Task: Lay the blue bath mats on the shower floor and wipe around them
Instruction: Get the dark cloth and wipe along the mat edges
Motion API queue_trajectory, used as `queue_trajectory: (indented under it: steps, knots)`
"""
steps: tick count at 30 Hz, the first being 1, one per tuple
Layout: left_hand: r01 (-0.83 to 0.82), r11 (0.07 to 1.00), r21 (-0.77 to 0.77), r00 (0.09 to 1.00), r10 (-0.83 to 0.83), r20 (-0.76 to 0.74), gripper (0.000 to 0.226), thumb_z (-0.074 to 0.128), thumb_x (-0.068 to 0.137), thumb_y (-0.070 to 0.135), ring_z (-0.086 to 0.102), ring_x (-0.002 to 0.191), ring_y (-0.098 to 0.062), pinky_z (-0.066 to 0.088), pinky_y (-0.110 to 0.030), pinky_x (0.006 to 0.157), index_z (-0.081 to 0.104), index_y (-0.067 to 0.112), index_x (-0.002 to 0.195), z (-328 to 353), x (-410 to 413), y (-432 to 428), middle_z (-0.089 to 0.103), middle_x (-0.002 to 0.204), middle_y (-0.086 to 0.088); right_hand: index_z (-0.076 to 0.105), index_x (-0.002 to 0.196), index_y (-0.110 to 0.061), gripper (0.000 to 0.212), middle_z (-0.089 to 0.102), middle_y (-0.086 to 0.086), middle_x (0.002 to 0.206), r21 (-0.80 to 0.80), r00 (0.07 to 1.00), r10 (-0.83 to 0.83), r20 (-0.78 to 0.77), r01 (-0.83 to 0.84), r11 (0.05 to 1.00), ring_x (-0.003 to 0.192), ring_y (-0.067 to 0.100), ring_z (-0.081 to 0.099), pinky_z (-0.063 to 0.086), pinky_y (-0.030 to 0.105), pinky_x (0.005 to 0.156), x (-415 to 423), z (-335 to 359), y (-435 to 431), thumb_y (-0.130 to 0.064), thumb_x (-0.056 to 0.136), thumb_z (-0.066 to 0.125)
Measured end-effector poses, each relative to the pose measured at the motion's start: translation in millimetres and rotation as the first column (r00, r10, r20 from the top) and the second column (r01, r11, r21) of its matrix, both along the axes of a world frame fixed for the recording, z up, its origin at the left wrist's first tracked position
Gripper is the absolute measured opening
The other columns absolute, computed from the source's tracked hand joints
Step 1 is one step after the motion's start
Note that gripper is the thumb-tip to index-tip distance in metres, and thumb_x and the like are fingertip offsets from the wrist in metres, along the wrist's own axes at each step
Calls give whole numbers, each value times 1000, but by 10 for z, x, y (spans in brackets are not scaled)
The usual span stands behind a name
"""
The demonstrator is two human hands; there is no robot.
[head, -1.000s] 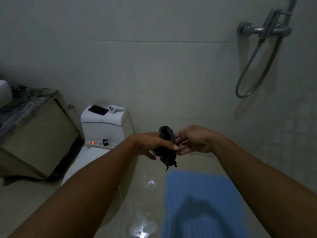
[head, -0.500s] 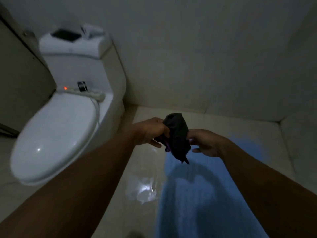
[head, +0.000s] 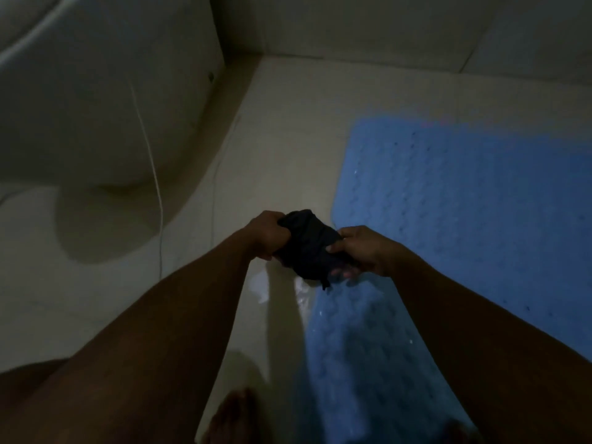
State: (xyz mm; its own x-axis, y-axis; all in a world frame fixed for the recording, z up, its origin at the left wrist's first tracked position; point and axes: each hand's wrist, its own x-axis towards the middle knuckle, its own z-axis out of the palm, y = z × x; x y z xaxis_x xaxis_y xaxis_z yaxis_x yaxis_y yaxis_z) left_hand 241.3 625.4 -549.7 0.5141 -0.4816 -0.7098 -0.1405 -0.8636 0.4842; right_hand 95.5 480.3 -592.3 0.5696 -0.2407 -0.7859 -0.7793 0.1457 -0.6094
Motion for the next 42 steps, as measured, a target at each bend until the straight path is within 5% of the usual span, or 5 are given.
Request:
queue_trajectory:
  steps: [14,18,21,27,42]
  knots:
    - [389,842,374,916,-397,-59,42,61,90,25,71,81,-26,55,-29,56,56,9,128,-786,-548,1026,68,109,-17,62,99,2,27,66,14,74,125,732,599,-324,-594,794,59,25,64,57,34,54,-327,-479,965,-23,92,69]
    - [509,822,255,650,-561,513,83,58,73,51,48,125,-38,43,-48,95,35,23,148,-935,-765,1305,43,144,-13,71,92,1,49,74,20,84,-188,788,565,-245,-611,769,63,30,72,57,32,43,-277,-489,911,-48,89,67]
    - [734,662,152,426,-623,656,79,52,81,54,38,138,-40,37,-50,106,37,23,153,-1136,-1075,1486,36,156,-17,70,90,-11,39,73,18,92,-665,891,433,-133,-405,628,85,35,70,59,39,72,-309,-609,753,-46,90,54]
    - [613,775,155,563,-566,602,72,24,98,59,-2,156,-35,9,-59,122,11,28,162,-1560,-1443,1527,-2,169,-13,62,108,-4,44,60,22,114,-970,916,368,-162,-216,109,101,42,58,49,44,70,-623,-1023,655,-24,71,50]
    - [366,929,53,741,-326,587,74,7,94,62,-23,152,-32,-15,-52,120,-9,31,160,-1655,-738,190,-24,166,-12,66,97,-7,37,59,19,103,-993,959,280,-47,-75,90,93,39,55,42,42,68,-124,-1051,-160,-24,71,47]
